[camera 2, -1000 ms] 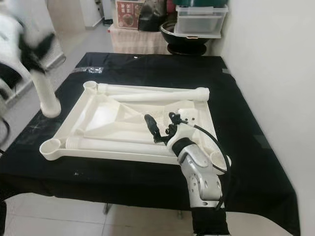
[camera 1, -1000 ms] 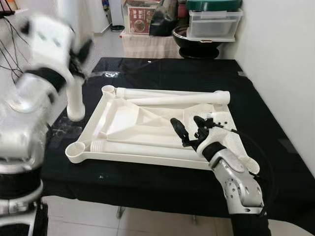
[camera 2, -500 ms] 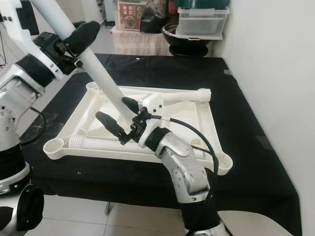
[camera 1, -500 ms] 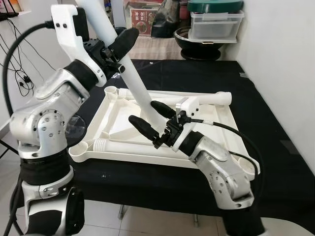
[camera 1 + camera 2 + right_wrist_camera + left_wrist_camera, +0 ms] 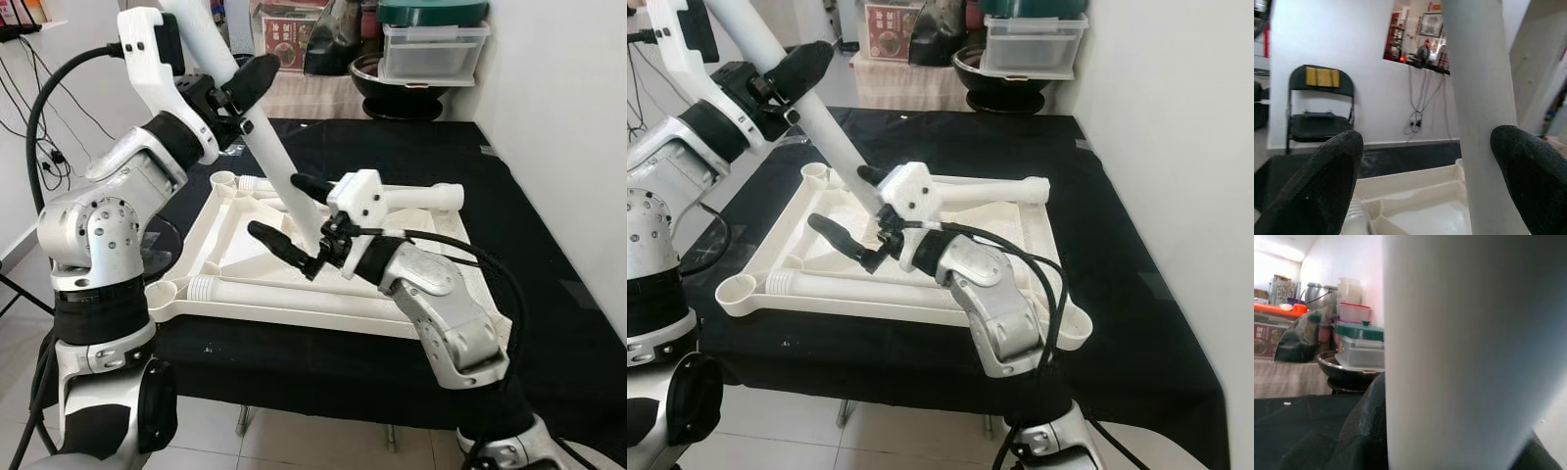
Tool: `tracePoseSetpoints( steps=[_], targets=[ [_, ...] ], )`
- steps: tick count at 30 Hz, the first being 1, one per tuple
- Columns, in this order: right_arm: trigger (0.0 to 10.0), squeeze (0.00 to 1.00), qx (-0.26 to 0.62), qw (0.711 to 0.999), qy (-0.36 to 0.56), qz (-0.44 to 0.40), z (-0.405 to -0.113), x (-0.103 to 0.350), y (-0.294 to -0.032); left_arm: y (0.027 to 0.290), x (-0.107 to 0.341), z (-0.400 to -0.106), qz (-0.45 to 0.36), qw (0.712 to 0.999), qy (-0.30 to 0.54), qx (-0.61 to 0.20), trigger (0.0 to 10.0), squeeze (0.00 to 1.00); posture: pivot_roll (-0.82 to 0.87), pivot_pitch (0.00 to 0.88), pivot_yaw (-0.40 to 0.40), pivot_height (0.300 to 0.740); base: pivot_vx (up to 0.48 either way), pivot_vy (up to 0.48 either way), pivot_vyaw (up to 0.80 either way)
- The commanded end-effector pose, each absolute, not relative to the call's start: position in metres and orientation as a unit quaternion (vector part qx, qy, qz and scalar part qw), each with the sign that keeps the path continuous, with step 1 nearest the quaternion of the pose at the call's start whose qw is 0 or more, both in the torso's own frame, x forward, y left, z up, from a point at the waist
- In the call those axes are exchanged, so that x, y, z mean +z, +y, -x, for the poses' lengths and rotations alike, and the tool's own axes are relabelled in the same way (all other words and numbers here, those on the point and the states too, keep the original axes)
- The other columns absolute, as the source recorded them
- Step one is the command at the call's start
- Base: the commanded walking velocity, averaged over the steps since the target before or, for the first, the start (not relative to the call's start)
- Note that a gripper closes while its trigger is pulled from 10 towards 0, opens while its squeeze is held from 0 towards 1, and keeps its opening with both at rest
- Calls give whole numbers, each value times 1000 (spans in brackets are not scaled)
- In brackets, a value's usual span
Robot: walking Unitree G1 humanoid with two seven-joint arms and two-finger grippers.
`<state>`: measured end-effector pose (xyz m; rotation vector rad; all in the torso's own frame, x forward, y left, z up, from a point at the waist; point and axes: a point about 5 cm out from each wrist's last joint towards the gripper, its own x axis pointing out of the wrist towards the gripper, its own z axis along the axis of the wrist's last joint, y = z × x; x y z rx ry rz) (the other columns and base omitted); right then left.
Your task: Building children table
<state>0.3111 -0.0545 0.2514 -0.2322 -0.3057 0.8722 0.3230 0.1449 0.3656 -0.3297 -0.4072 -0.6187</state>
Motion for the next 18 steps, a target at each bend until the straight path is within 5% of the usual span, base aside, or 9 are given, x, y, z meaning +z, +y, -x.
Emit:
tracePoseSetpoints(
  steps=[1,18],
  targets=[
    [10000,0,394,907,-88,120,-324,233,-51,124,387,-311,170,879,-228,-382,10000,0,-78,0,11,740,0,0,0],
    [10000,0,347,925,-78,136,-341,231,-35,98,393,-306,183,862,-228,-415,10000,0,-76,0,16,740,0,0,0]
  ],
)
